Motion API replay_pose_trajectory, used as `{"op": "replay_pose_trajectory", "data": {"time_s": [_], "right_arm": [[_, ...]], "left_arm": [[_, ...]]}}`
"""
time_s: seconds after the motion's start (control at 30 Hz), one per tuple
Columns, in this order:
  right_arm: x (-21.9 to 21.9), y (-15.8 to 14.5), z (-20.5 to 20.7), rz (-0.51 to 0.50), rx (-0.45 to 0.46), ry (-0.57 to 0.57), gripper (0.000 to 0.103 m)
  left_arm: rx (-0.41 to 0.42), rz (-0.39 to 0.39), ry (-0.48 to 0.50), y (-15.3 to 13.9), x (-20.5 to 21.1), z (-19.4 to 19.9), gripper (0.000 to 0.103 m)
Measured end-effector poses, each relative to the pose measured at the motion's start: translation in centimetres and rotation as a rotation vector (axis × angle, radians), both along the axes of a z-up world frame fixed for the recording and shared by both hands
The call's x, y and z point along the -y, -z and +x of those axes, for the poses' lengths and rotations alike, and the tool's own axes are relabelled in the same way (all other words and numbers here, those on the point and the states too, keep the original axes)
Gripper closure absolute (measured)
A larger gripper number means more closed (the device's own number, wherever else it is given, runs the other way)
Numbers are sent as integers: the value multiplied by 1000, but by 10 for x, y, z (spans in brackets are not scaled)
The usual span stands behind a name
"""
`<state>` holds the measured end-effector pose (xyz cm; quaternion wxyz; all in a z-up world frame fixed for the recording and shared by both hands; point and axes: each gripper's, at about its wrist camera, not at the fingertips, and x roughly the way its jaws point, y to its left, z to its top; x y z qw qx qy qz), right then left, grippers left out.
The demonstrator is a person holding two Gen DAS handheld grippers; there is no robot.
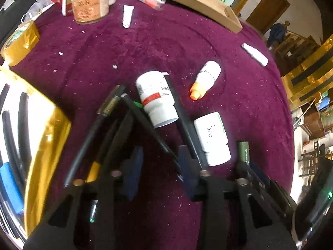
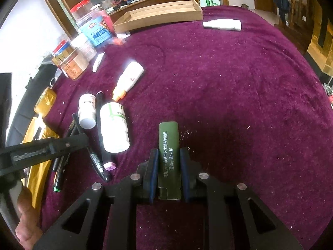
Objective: Organize rigid objects
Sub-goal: 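Grasp the green cylinder with the right tool while the left tool grasps a black pen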
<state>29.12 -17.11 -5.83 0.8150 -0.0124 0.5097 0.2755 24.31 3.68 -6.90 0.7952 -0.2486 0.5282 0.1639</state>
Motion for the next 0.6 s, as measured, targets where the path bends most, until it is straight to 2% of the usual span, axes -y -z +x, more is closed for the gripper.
{"op": "replay_pose_trajectory", "data": {"time_s": [0.17, 0.23, 0.37, 0.47, 0.6], "right_arm": [[-5, 0, -4, -25, 57, -22, 85], [-9, 0, -7, -50, 84, -33, 85], [-18, -1, -17, -130, 137, -44, 85], [-26, -1, -25, -180, 186, -61, 85], [-24, -1, -23, -144, 175, -70, 86]], "left_arm": [[12, -1, -6, 7, 1, 0, 87], [-14, 10, -5, 7, 2, -11, 95], [-30, 23, 46, 6, 8, -45, 97], [-11, 93, 103, 6, 22, -74, 97], [2, 207, 175, 7, 36, -81, 96]]}}
